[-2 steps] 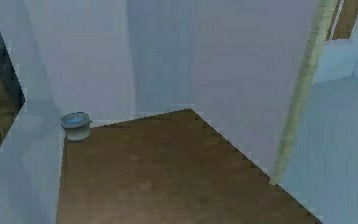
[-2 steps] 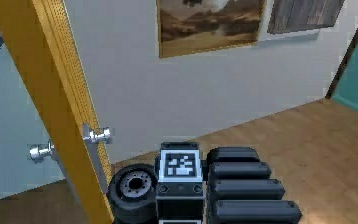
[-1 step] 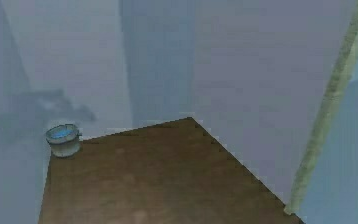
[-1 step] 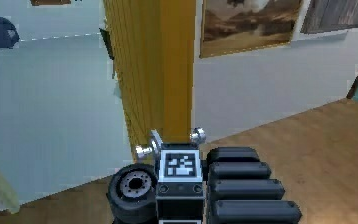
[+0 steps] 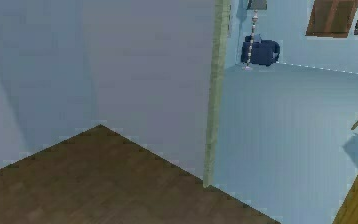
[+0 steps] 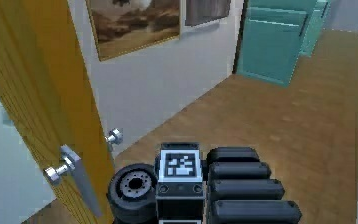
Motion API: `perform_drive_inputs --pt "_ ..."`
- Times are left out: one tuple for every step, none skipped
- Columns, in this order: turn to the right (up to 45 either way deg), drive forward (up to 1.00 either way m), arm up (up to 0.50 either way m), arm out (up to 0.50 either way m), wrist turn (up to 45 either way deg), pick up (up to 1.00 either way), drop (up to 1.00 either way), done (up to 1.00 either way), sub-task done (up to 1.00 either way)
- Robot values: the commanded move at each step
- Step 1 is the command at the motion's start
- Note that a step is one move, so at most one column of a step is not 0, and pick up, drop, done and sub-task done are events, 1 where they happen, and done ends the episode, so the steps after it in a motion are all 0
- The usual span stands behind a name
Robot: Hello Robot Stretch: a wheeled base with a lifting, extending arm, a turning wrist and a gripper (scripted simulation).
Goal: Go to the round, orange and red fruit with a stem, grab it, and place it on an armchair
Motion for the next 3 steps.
perform_drive_inputs --pt "0.0 0.25 0.0 0.0 0.0 0.0 0.0 0.0 0.0" --pt "24.0 0.0 0.0 0.0 0.0 0.0 0.0 0.0 0.0" --pt "0.0 1.0 0.0 0.0 0.0 0.0 0.0 0.0 0.0"
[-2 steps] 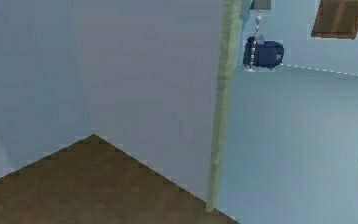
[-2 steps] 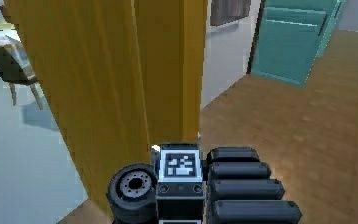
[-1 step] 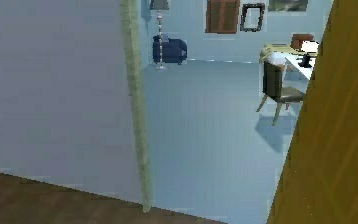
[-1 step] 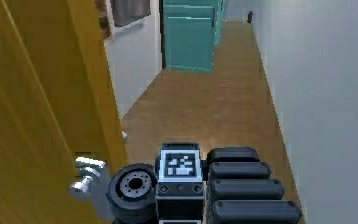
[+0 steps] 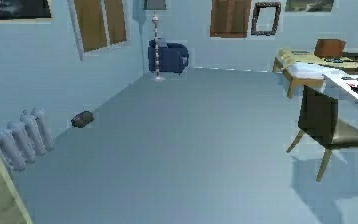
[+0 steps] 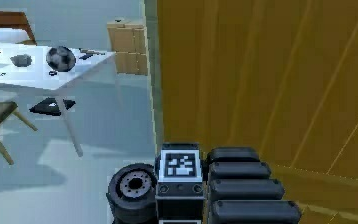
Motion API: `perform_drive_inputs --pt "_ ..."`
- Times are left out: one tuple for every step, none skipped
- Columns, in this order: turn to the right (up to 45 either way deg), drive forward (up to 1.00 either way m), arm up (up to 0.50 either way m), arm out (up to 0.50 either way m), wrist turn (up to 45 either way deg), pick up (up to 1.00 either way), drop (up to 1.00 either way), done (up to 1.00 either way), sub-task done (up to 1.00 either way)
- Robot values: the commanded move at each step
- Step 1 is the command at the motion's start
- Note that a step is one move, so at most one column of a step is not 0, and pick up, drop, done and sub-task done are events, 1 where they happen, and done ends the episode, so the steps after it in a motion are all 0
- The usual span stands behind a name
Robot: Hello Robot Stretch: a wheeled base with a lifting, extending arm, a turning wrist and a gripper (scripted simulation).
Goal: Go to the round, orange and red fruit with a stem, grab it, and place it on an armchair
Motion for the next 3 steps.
perform_drive_inputs --pt "0.0 0.35 0.0 0.0 0.0 0.0 0.0 0.0 0.0" --pt "3.0 0.0 0.0 0.0 0.0 0.0 0.0 0.0 0.0" --pt "0.0 1.0 0.0 0.0 0.0 0.0 0.0 0.0 0.0"
